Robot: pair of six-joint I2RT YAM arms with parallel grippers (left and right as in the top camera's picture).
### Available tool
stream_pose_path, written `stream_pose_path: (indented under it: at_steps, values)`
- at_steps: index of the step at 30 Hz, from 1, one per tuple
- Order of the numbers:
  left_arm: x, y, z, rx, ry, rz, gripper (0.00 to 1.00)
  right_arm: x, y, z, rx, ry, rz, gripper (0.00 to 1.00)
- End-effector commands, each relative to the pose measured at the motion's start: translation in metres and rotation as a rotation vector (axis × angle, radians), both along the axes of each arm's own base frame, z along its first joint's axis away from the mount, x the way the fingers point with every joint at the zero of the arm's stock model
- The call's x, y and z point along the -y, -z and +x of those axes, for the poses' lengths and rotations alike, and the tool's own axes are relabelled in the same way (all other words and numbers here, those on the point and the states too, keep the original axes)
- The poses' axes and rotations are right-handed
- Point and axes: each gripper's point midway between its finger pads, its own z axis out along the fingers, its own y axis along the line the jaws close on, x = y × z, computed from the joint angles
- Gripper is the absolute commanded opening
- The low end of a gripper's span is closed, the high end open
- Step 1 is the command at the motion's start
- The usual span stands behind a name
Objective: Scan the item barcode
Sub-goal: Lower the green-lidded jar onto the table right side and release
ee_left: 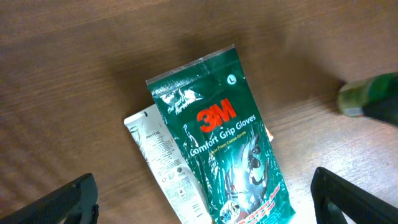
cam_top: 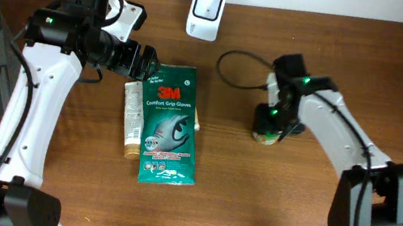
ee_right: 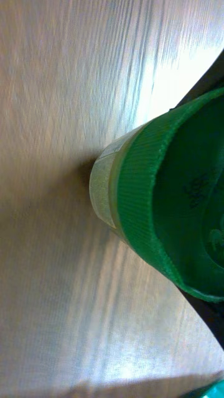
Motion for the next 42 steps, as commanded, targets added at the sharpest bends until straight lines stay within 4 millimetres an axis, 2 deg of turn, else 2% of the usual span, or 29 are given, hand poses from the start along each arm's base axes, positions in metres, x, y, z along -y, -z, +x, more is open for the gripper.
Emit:
stream_pose_path:
  at_steps: [1, 3, 7, 11, 16, 21, 22, 24, 27, 30, 32, 35, 38, 40, 42]
  values:
    - [0.001, -0.006, 0.003, 0.02, 0.012, -0.006, 0.99, 0.033, -0.036, 0.022, 0.062, 0.109, -0.004, 0.47]
    - [0.001, -0.006, 0.003, 0.02, 0.012, -0.006, 0.99, 0.053, -0.039, 0.025, 0.06, 0.16, -0.005, 0.47]
    - [0.001, -0.006, 0.003, 0.02, 0.012, -0.006, 0.99, 0.106, -0.038, 0.025, 0.056, 0.317, -0.006, 0.47]
    - [0.001, -0.006, 0.003, 0.02, 0.012, -0.006, 0.99, 0.149, -0.03, 0.023, 0.052, 0.433, 0.006, 0.48]
    - [0.001, -0.006, 0.003, 0.02, 0.012, -0.006, 0.99, 0.175, -0.013, 0.018, 0.013, 0.508, 0.029, 0.48]
    - [0.001, -0.006, 0.003, 0.02, 0.012, -0.006, 0.99, 0.179, -0.002, 0.014, -0.019, 0.522, 0.035, 0.5]
    - [0.001, -0.006, 0.003, 0.02, 0.012, -0.006, 0.99, 0.179, -0.001, 0.014, -0.023, 0.523, 0.036, 0.55]
    - [0.001, -0.006, 0.003, 0.02, 0.012, -0.006, 0.99, 0.179, -0.001, 0.012, -0.032, 0.523, 0.036, 0.57]
    - [0.001, -0.006, 0.003, 0.02, 0.012, -0.006, 0.99, 0.178, -0.001, 0.01, -0.039, 0.523, 0.037, 0.68]
    - [0.001, -0.006, 0.003, 0.02, 0.012, -0.006, 0.99, 0.176, -0.007, 0.008, -0.052, 0.522, 0.044, 0.78]
    - [0.001, -0.006, 0.003, 0.02, 0.012, -0.006, 0.99, 0.176, -0.012, 0.009, -0.055, 0.522, 0.044, 0.81]
    - [0.001, -0.006, 0.003, 0.02, 0.012, -0.006, 0.99, 0.178, -0.036, 0.016, -0.033, 0.52, 0.043, 0.84]
    - [0.001, -0.006, 0.003, 0.02, 0.012, -0.006, 0.99, 0.172, -0.07, 0.025, 0.001, 0.474, 0.086, 0.84]
    - [0.001, -0.006, 0.003, 0.02, 0.012, -0.006, 0.99, 0.16, -0.1, 0.029, 0.025, 0.435, 0.151, 0.83]
    - [0.001, -0.006, 0.003, 0.02, 0.012, -0.006, 0.99, 0.137, -0.12, 0.03, 0.038, 0.351, 0.242, 0.82]
